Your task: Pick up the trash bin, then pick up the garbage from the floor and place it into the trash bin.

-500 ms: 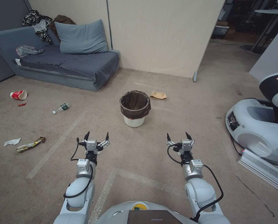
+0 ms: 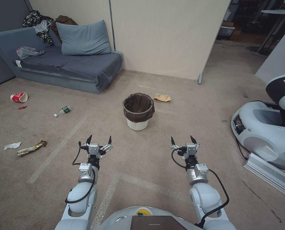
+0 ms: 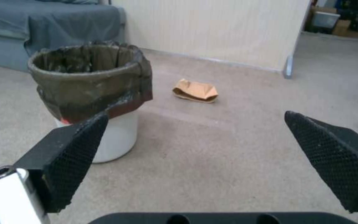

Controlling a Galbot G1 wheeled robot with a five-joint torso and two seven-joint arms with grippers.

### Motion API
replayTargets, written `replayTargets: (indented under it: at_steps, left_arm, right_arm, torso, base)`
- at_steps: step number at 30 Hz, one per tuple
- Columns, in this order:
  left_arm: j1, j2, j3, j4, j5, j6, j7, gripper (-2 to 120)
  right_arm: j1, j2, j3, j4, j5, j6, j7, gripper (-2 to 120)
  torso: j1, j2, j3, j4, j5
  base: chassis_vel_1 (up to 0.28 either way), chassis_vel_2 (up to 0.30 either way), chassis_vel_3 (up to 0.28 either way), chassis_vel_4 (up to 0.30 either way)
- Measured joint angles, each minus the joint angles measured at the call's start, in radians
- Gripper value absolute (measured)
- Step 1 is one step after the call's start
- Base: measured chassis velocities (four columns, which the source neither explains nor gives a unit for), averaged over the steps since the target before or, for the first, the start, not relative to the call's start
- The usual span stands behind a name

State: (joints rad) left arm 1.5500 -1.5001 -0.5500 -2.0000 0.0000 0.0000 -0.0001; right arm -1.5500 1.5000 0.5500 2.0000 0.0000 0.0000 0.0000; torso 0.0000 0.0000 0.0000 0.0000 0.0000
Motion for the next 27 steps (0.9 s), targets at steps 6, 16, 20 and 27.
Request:
replayTargets:
  at_steps: [6, 16, 20, 27]
  left_arm:
    - [0.0, 0.0, 0.0, 0.0, 0.0, 0.0, 0.0, 100]
    - [0.026, 0.002, 0.015, -0.009, 0.0, -0.009, -0.088, 100]
    - [0.061, 0.006, 0.037, -0.026, 0.0, -0.023, -0.205, 100]
    - [0.136, 0.031, 0.061, -0.077, -0.006, -0.059, -0.391, 100]
  right_arm:
    - [0.0, 0.0, 0.0, 0.0, 0.0, 0.0, 0.0, 100]
    - [-0.033, 0.022, 0.012, 0.001, -0.012, 0.081, 0.049, 100]
    - [-0.08, 0.052, 0.029, 0.005, -0.032, 0.195, 0.118, 100]
    - [-0.17, 0.106, 0.062, 0.033, -0.066, 0.395, 0.238, 100]
  torso:
    - [0.0, 0.0, 0.0, 0.0, 0.0]
    - [0.0, 0.0, 0.0, 0.0, 0.0001]
    - [0.0, 0.0, 0.0, -0.0001, 0.0]
    - [0.0, 0.0, 0.0, -0.0002, 0.0004]
  base:
    - [0.0, 0.0, 0.0, 0.0]
    - [0.0, 0.0, 0.0, 0.0]
    - [0.0, 0.0, 0.0, 0.0]
    - [0.0, 0.0, 0.0, 0.0]
